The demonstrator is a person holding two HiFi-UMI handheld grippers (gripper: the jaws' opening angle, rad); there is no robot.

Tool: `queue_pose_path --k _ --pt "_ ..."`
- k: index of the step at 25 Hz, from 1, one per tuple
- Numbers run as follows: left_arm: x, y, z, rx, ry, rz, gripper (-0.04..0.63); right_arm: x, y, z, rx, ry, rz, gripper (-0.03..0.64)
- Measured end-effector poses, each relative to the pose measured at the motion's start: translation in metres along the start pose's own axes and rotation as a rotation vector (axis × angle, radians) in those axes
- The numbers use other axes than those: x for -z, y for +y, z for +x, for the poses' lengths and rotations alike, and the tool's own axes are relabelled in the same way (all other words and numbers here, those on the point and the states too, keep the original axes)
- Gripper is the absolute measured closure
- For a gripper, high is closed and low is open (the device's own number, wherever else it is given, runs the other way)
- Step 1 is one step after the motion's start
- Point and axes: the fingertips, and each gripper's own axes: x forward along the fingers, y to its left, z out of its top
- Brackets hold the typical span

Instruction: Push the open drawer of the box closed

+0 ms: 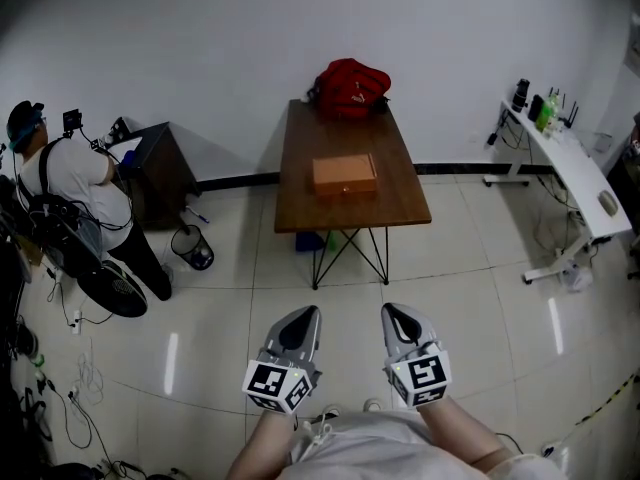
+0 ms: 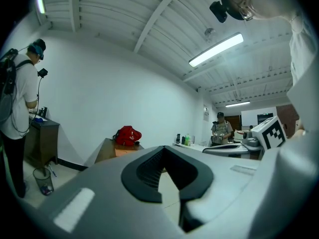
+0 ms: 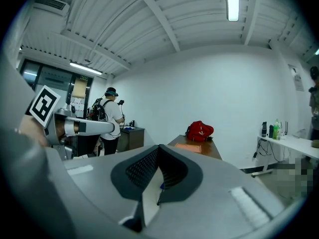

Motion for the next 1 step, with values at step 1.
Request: queue_pose_path --k 1 --pt "-0.0002 -0.0005 0.0012 -0.001 0.001 0.000 0.589 -0.0006 -0.0018 -0.0004 0.001 -0.001 -0.001 0.614"
